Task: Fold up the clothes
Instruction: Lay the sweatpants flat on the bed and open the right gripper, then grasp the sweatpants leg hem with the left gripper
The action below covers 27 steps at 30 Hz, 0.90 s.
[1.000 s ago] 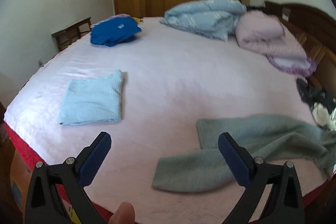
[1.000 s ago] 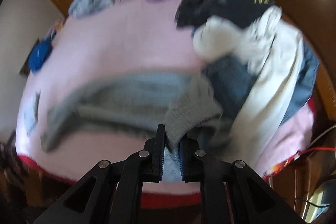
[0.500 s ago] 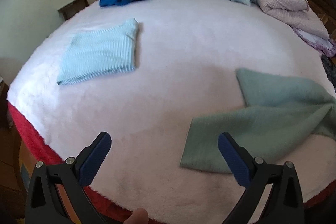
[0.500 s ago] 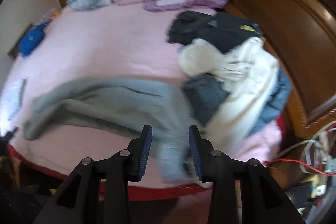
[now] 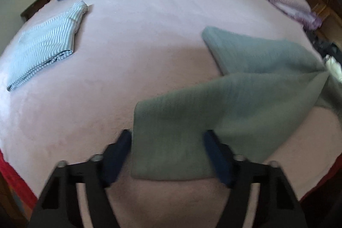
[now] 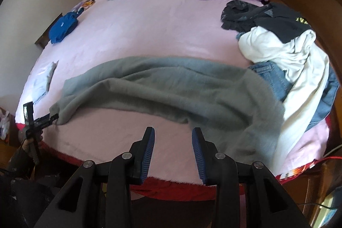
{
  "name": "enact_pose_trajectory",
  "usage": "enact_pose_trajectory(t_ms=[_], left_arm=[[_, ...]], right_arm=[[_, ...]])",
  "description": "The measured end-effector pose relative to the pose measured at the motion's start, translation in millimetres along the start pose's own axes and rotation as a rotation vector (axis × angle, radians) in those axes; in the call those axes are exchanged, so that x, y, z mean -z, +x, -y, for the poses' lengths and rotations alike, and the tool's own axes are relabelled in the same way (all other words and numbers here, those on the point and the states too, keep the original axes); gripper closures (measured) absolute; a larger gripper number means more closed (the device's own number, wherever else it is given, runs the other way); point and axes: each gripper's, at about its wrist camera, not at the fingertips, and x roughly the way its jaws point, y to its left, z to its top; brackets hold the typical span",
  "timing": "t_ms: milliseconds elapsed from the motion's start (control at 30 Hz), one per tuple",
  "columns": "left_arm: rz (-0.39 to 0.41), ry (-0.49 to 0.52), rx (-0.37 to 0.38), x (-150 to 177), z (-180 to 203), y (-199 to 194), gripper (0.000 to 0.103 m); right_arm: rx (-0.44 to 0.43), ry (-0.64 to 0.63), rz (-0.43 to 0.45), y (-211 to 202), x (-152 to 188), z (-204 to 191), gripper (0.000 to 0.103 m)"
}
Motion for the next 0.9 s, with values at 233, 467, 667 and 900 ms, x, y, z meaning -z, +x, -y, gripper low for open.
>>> enact_pose_trajectory(t_ms=[233, 467, 667, 900], left_arm=[[0.039, 0.019, 0.067, 1.6, 1.8, -29.9, 0.096], [0.147, -0.033, 0.113, -1.6, -5.7, -86.0, 0.096], [0.222, -0.026, 0.11, -8.4, -4.7, -127.9, 0.096], [0.242, -0.026, 0.1, -28.9, -3.5, -133.2, 0.096]], right_arm=[[-0.051, 0.041, -0.015, 8.2, 25.2, 0.5, 0.066], [-0.089, 0.068, -0.031, 17.0, 49.2, 0.1, 0.066], [-0.081, 0.126, -0.023, 14.0, 74.2, 16.6, 0.053], [-0.012, 0.223, 0.0, 10.5, 99.0, 47.4, 0.052]])
